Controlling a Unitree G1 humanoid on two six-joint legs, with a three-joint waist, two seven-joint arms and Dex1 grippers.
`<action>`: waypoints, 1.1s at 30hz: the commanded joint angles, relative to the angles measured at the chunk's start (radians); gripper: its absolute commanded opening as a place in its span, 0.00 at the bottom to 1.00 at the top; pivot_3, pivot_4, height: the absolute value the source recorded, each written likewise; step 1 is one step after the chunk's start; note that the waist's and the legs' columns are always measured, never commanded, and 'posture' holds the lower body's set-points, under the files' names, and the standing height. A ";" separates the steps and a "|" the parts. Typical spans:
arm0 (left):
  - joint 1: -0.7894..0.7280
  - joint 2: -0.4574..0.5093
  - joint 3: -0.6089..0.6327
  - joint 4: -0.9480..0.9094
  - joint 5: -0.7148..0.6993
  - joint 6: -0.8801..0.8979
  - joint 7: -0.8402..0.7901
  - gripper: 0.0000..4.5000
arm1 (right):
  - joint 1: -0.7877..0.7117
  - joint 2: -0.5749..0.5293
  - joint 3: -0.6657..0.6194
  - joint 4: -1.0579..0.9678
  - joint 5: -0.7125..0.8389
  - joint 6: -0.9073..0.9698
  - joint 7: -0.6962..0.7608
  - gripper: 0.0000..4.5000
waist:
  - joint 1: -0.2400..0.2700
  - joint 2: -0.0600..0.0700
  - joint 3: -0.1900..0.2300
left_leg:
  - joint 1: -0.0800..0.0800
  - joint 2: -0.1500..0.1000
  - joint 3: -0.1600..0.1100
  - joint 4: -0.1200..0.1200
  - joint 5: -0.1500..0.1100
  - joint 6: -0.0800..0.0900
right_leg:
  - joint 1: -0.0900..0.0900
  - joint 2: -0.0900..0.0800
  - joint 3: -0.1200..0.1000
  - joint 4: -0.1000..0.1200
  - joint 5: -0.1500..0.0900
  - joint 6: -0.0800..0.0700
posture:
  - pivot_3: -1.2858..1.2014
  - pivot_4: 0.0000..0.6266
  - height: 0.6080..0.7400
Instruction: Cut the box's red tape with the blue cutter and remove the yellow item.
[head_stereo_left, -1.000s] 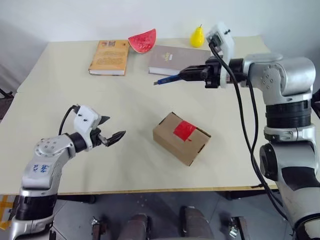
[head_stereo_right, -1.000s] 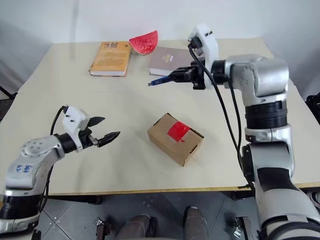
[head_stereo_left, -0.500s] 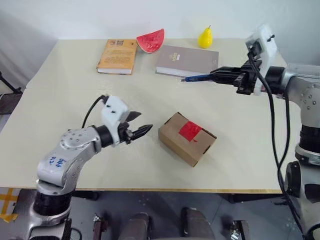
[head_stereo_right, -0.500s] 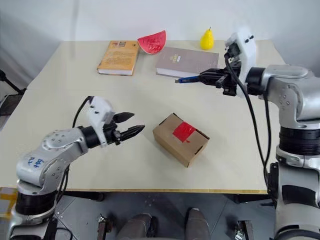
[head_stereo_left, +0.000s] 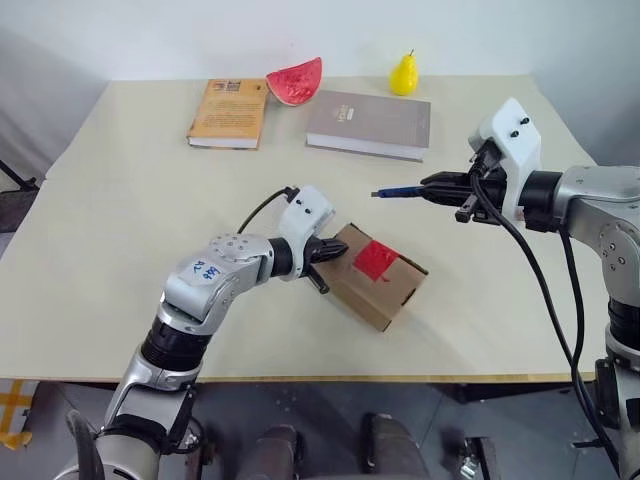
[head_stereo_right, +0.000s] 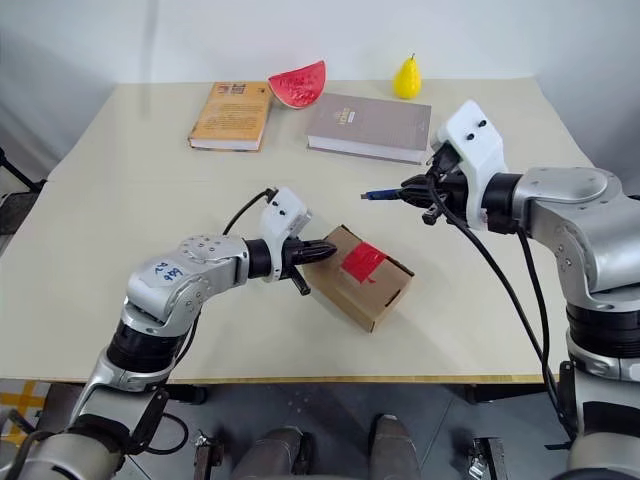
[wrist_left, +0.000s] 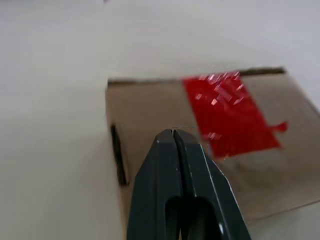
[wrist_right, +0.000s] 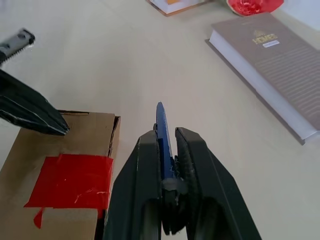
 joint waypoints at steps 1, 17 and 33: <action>-0.022 -0.007 -0.005 -0.003 0.008 0.031 0.003 0.01 | 0.002 -0.021 -0.007 -0.056 0.016 0.005 -0.011 0.03 | 0.002 0.000 0.000 | 0.000 0.000 0.000 0.000 0.000 0.000 | 0.000 0.000 0.000 0.000 0.000 0.000 | 0.52 0.24 1.00; -0.054 -0.030 0.043 0.033 -0.003 0.114 -0.004 0.01 | 0.077 -0.049 0.006 -0.128 0.072 0.018 -0.009 0.03 | 0.016 0.000 0.000 | 0.000 0.000 0.000 0.000 0.000 0.000 | 0.000 0.000 0.000 0.000 0.000 0.000 | 0.52 0.24 1.00; -0.062 -0.028 0.031 0.024 -0.004 0.121 -0.012 0.01 | 0.110 -0.048 0.049 -0.079 0.057 -0.047 -0.036 0.03 | 0.018 0.000 0.000 | 0.000 0.000 0.000 0.000 0.000 0.000 | 0.000 0.000 0.000 0.000 0.000 0.000 | 0.52 0.24 1.00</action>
